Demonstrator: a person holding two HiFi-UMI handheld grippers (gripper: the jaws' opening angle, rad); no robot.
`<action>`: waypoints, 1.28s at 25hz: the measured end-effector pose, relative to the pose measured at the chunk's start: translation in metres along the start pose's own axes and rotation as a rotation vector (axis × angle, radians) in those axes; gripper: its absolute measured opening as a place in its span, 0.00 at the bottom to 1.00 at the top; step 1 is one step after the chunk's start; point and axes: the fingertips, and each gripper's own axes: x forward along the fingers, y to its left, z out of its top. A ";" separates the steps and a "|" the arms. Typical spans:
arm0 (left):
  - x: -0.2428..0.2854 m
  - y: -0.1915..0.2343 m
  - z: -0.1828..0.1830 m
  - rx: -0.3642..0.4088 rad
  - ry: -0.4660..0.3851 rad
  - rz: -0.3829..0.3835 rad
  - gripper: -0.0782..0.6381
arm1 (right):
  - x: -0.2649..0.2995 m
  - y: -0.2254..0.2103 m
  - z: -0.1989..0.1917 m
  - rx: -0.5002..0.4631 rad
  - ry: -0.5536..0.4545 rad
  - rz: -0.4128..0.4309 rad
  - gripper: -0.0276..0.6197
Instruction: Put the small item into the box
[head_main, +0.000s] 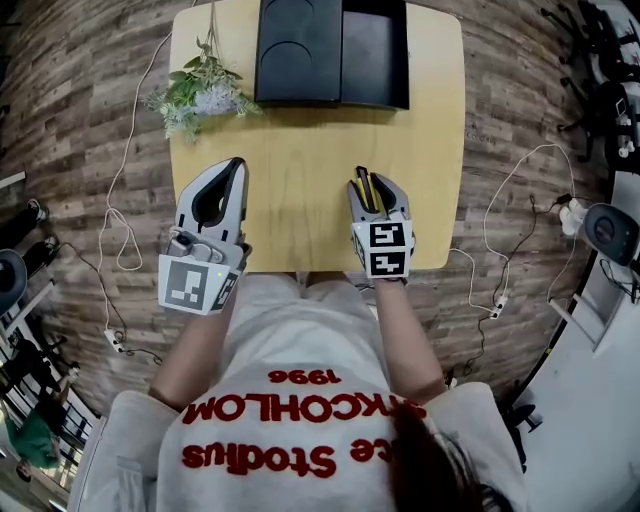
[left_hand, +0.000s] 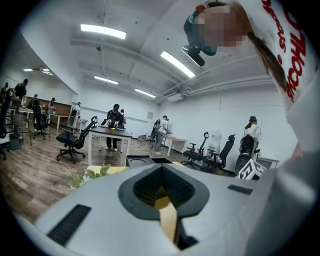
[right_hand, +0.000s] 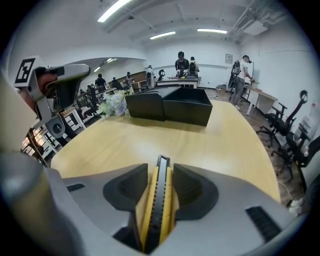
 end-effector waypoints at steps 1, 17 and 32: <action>0.000 0.001 -0.001 -0.001 0.002 0.005 0.12 | 0.000 -0.002 0.000 -0.005 -0.002 -0.012 0.27; 0.001 0.007 0.028 0.020 -0.069 0.038 0.12 | -0.060 -0.018 0.087 0.156 -0.368 0.045 0.22; 0.000 0.001 0.107 0.093 -0.235 0.043 0.12 | -0.179 -0.022 0.214 0.056 -0.758 0.030 0.22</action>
